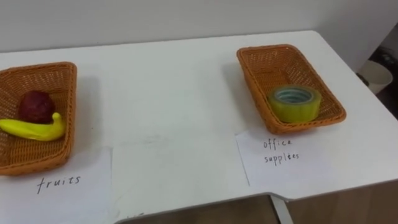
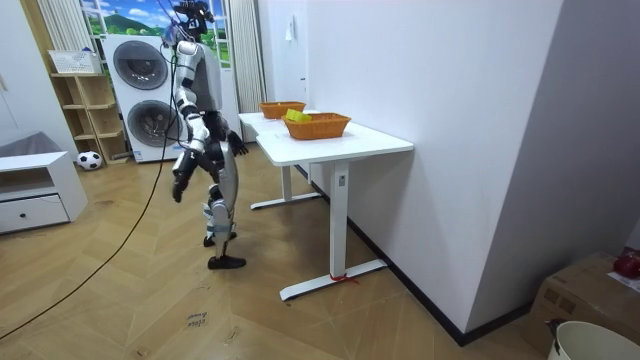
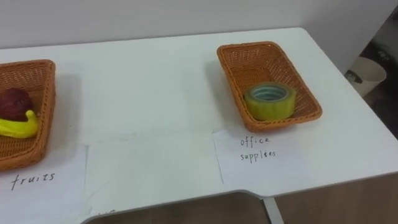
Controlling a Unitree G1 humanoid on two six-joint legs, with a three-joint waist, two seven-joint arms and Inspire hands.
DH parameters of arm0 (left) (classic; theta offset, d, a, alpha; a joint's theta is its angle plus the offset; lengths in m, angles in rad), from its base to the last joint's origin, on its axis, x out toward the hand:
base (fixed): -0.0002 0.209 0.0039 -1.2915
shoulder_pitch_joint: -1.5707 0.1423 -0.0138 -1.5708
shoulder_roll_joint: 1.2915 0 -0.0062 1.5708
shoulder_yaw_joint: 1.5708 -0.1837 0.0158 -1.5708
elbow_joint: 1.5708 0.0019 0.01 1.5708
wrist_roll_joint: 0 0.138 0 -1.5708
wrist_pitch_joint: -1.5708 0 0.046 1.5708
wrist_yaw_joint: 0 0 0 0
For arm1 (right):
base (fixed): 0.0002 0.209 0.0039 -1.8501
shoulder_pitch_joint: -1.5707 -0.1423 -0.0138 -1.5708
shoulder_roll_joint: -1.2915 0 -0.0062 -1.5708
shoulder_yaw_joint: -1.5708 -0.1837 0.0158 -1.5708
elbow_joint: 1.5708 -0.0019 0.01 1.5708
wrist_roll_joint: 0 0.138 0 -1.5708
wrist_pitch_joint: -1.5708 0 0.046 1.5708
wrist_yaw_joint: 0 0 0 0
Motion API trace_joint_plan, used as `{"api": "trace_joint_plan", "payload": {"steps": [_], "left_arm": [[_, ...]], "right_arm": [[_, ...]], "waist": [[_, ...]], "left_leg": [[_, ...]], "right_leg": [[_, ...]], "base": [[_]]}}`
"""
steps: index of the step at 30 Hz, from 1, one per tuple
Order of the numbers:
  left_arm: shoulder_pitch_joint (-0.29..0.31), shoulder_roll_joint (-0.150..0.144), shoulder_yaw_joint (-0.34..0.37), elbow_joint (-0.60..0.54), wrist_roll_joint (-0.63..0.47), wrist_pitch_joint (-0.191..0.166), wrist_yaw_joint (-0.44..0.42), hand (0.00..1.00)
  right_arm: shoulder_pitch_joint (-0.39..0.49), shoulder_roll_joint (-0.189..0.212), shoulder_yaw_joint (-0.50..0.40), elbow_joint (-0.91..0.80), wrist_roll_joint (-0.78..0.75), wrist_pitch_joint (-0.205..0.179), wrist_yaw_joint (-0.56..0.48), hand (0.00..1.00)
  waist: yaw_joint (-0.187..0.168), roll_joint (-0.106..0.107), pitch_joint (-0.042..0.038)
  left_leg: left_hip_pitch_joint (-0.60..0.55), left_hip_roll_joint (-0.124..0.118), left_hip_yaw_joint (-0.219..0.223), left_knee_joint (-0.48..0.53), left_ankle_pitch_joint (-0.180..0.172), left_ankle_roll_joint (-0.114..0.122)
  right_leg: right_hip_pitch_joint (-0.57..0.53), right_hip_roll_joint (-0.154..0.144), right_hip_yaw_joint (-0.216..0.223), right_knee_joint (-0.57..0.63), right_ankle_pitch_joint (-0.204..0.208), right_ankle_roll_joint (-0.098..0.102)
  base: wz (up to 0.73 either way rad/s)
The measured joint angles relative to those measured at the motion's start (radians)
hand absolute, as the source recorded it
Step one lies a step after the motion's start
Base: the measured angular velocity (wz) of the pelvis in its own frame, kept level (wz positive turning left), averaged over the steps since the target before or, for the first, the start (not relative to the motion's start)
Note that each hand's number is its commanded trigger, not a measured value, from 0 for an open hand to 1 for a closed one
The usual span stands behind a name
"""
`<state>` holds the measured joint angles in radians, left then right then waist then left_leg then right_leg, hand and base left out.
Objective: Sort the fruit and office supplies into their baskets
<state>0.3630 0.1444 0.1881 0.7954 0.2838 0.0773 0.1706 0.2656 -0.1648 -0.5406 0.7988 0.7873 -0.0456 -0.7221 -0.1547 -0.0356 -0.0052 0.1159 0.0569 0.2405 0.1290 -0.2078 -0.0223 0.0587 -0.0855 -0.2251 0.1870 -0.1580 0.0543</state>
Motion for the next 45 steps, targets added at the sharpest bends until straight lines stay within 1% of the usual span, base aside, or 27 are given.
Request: {"api": "trace_joint_plan", "payload": {"steps": [2, 3, 5, 6, 7, 9, 12, 14, 16, 18, 19, 20, 22, 23, 24, 26, 29, 31, 33, 34, 36, 38, 42, 44, 45], "left_arm": [[0.000, -0.004, -0.006, 0.012, 0.001, -0.002, -0.003, 0.00], [0.000, -0.006, -0.007, 0.015, 0.001, -0.002, -0.003, 0.00], [-0.002, -0.012, -0.022, 0.025, 0.002, -0.004, -0.005, 0.00], [-0.002, -0.013, -0.026, 0.029, 0.002, -0.004, -0.006, 0.00], [-0.003, -0.013, -0.031, 0.041, 0.002, -0.004, -0.007, 0.00], [-0.006, -0.013, -0.037, 0.053, 0.002, -0.004, -0.007, 0.00], [-0.009, -0.016, -0.037, 0.084, 0.002, -0.005, -0.007, 0.00], [-0.010, -0.019, -0.039, 0.087, 0.002, -0.006, -0.007, 0.00], [-0.010, -0.021, -0.049, 0.088, 0.002, -0.006, -0.004, 0.00], [-0.014, -0.026, -0.054, 0.089, 0.002, -0.006, 0.000, 0.00], [-0.017, -0.032, -0.054, 0.091, 0.002, -0.008, 0.005, 0.00], [-0.029, -0.040, -0.053, 0.101, 0.002, -0.016, 0.015, 0.00], [-0.052, -0.052, -0.053, 0.111, 0.002, -0.021, 0.016, 0.00], [-0.057, -0.057, -0.053, 0.115, 0.002, -0.030, 0.016, 0.00], [-0.059, -0.058, -0.054, 0.120, 0.002, -0.038, 0.016, 0.00], [-0.065, -0.057, -0.055, 0.130, -0.001, -0.048, 0.016, 0.00], [-0.071, -0.057, -0.056, 0.135, -0.017, -0.058, 0.017, 0.00], [-0.070, -0.056, -0.056, 0.141, -0.016, -0.062, 0.017, 0.00], [-0.071, -0.053, -0.056, 0.147, -0.021, -0.062, 0.017, 0.00], [-0.070, -0.053, -0.057, 0.149, -0.021, -0.062, 0.017, 0.00], [-0.072, -0.053, -0.060, 0.149, -0.020, -0.063, 0.017, 0.00], [-0.073, -0.053, -0.060, 0.150, -0.015, -0.065, 0.017, 0.00], [-0.073, -0.052, -0.065, 0.150, -0.014, -0.078, 0.017, 0.00], [-0.082, -0.051, -0.070, 0.150, -0.007, -0.084, 0.017, 0.00], [-0.084, -0.050, -0.074, 0.150, -0.008, -0.085, 0.017, 0.00]], "right_arm": [[-0.005, 0.014, 0.054, 0.032, -0.002, 0.000, 0.043, 0.00], [-0.006, 0.017, 0.065, 0.036, -0.002, 0.000, 0.055, 0.00], [-0.011, 0.020, 0.132, 0.041, -0.003, 0.002, 0.101, 0.00], [-0.013, 0.021, 0.149, 0.042, -0.005, 0.003, 0.114, 0.00], [-0.015, 0.021, 0.178, 0.044, -0.009, 0.003, 0.142, 0.00], [-0.021, 0.021, 0.209, 0.061, -0.024, 0.003, 0.186, 0.00], [-0.050, 0.025, 0.245, 0.131, -0.116, 0.003, 0.240, 0.00], [-0.055, 0.031, 0.287, 0.155, -0.140, 0.003, 0.280, 0.00], [-0.064, 0.034, 0.328, 0.173, -0.142, 0.004, 0.303, 0.00], [-0.076, 0.040, 0.363, 0.186, -0.159, 0.004, 0.335, 0.00], [-0.084, 0.042, 0.381, 0.202, -0.173, 0.004, 0.357, 0.00], [-0.084, 0.042, 0.404, 0.208, -0.194, 0.004, 0.374, 0.00], [-0.082, 0.043, 0.424, 0.208, -0.220, 0.004, 0.401, 0.00], [-0.082, 0.043, 0.437, 0.208, -0.250, 0.004, 0.416, 0.00], [-0.081, 0.043, 0.444, 0.208, -0.266, 0.004, 0.423, 0.00], [-0.076, 0.042, 0.480, 0.209, -0.335, 0.003, 0.444, 0.00], [-0.076, 0.041, 0.520, 0.211, -0.409, 0.003, 0.484, 0.00], [-0.077, 0.042, 0.529, 0.211, -0.445, 0.003, 0.515, 0.00], [-0.079, 0.039, 0.542, 0.214, -0.444, 0.003, 0.543, 0.00], [-0.082, 0.037, 0.554, 0.214, -0.444, 0.003, 0.562, 0.00], [-0.083, 0.036, 0.569, 0.214, -0.444, 0.003, 0.592, 0.00], [-0.078, 0.037, 0.570, 0.216, -0.454, 0.003, 0.632, 0.00], [-0.073, 0.037, 0.570, 0.216, -0.458, 0.002, 0.670, 0.00], [-0.069, 0.037, 0.570, 0.219, -0.464, 0.002, 0.695, 0.00], [-0.069, 0.037, 0.570, 0.222, -0.464, 0.002, 0.699, 0.00]], "waist": [[0.006, 0.009, 0.0016], [0.009, 0.010, 0.0018], [0.030, 0.015, 0.0025], [0.032, 0.016, 0.0028], [0.036, 0.019, 0.0053], [0.048, 0.019, 0.0057], [0.057, 0.021, 0.0055], [0.077, 0.021, 0.0046], [0.084, 0.022, 0.0047], [0.084, 0.022, 0.0051], [0.087, 0.022, 0.0048], [0.099, 0.022, 0.0049], [0.109, 0.022, 0.0053], [0.114, 0.022, 0.0058], [0.118, 0.025, 0.0074], [0.128, 0.022, 0.0086], [0.134, 0.022, 0.0086], [0.134, 0.023, 0.0084], [0.136, 0.022, 0.0085], [0.136, 0.017, 0.0061], [0.135, 0.016, 0.0058], [0.137, 0.011, 0.0054], [0.137, 0.009, 0.0058], [0.136, 0.009, 0.0053], [0.136, 0.007, 0.0063]], "left_leg": [[0.009, 0.000, -0.002, 0.000, 0.000, 0.000], [0.012, 0.000, -0.002, -0.001, 0.000, 0.000], [0.018, -0.001, -0.001, -0.001, -0.001, -0.001], [0.018, -0.001, -0.002, 0.000, -0.001, -0.001], [0.020, -0.001, -0.005, 0.001, -0.001, -0.001], [0.019, -0.002, -0.011, 0.002, -0.001, -0.001], [0.018, -0.005, -0.026, 0.003, -0.001, -0.001], [0.015, -0.005, -0.028, 0.003, -0.001, -0.001], [0.013, -0.005, -0.032, 0.003, -0.001, -0.001], [0.013, -0.005, -0.038, 0.003, -0.001, -0.001], [0.014, -0.006, -0.041, 0.003, -0.001, -0.001], [0.015, -0.007, -0.048, 0.003, -0.001, -0.001], [0.016, -0.009, -0.053, 0.003, -0.001, -0.001], [0.016, -0.009, -0.053, 0.003, -0.001, -0.001], [0.017, -0.009, -0.053, 0.003, -0.001, -0.001], [0.018, -0.009, -0.059, 0.004, -0.002, -0.002], [0.012, -0.011, -0.066, 0.005, -0.002, -0.001], [0.011, -0.011, -0.074, 0.006, -0.002, -0.001], [0.009, -0.011, -0.081, 0.006, -0.002, -0.001], [0.007, -0.011, -0.082, 0.006, -0.002, -0.001], [0.002, -0.011, -0.087, 0.007, -0.002, -0.001], [-0.002, -0.013, -0.097, 0.007, -0.002, -0.001], [-0.001, -0.013, -0.099, 0.007, -0.002, -0.001], [-0.001, -0.013, -0.099, 0.007, -0.002, -0.001], [-0.001, -0.013, -0.098, 0.007, -0.002, -0.001]], "right_leg": [[0.009, 0.000, 0.000, -0.002, 0.000, 0.000], [0.012, 0.000, 0.000, -0.001, -0.001, 0.001], [0.019, -0.001, 0.000, -0.003, -0.004, 0.002], [0.021, -0.001, 0.000, -0.004, -0.005, 0.001], [0.026, 0.000, -0.001, -0.008, -0.005, 0.001], [0.027, 0.001, -0.002, -0.019, -0.006, 0.001], [0.030, 0.001, -0.002, -0.019, -0.010, 0.003], [0.030, 0.001, -0.003, -0.018, -0.012, 0.003], [0.034, 0.000, -0.006, -0.018, -0.012, 0.003], [0.038, -0.001, -0.013, -0.018, -0.013, 0.004], [0.042, -0.003, -0.020, -0.019, -0.014, 0.005], [0.046, -0.004, -0.024, -0.019, -0.015, 0.006], [0.048, -0.005, -0.027, -0.020, -0.016, 0.007], [0.050, -0.005, -0.028, -0.020, -0.016, 0.007], [0.052, -0.005, -0.028, -0.020, -0.016, 0.007], [0.060, -0.004, -0.029, -0.027, -0.016, 0.007], [0.064, -0.004, -0.039, -0.036, -0.016, 0.007], [0.067, -0.004, -0.048, -0.037, -0.016, 0.007], [0.068, -0.005, -0.054, -0.037, -0.017, 0.007], [0.067, -0.005, -0.055, -0.037, -0.017, 0.007], [0.066, -0.005, -0.061, -0.038, -0.017, 0.007], [0.066, -0.007, -0.078, -0.038, -0.017, 0.007], [0.066, -0.007, -0.078, -0.038, -0.017, 0.007], [0.065, -0.007, -0.076, -0.037, -0.017, 0.007], [0.064, -0.007, -0.076, -0.037, -0.017, 0.007]], "base": [[0.00], [0.00], [0.00], [0.03], [0.06], [0.09], [0.12], [0.00], [0.07], [0.11], [0.13], [0.11], [0.06], [0.04], [0.00], [0.07], [0.12], [0.12], [0.11], [0.04], [0.08], [0.11], [0.01], [0.00], [0.00]]}}
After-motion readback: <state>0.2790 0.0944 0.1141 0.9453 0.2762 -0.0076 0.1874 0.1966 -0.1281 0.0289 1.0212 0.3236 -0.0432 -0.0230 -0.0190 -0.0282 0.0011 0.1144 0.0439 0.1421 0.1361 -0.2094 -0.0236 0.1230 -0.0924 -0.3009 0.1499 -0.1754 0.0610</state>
